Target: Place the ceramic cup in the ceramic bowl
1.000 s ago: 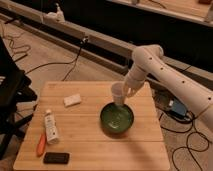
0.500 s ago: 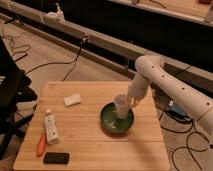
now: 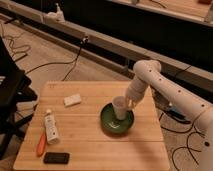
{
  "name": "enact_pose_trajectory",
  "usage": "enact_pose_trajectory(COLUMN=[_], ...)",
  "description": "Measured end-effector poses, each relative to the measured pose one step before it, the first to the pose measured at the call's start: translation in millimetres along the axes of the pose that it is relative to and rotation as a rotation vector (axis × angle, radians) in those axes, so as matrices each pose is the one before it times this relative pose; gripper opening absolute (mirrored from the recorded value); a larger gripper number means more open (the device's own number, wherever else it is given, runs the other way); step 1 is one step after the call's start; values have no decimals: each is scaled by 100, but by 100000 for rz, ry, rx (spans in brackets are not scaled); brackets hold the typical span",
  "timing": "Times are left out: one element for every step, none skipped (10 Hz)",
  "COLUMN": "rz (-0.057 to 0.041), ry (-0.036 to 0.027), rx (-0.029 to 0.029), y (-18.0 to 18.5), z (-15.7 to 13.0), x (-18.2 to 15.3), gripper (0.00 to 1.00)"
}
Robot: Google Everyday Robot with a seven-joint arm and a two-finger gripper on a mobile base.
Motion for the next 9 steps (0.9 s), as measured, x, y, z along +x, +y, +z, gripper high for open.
enact_pose_trajectory(rz=[-1503,-1461,-1982,-1764,-862,-731,-324,-109,1152], ry=[-74,198,759,1683,1616,2622,2831,2927,1681], rx=[385,-252,-304,-283,15,522,1156,1754,1425], y=[-75,88,154,314,191,184,-17,-176,-126], z=[220,37,-200,-644,-710,-1226,-1439,-1617,-1069], x=[-180,-232,-315,-278,-121,-62,18,21,36], gripper=[73,73,73,73,73,73,73,73,73])
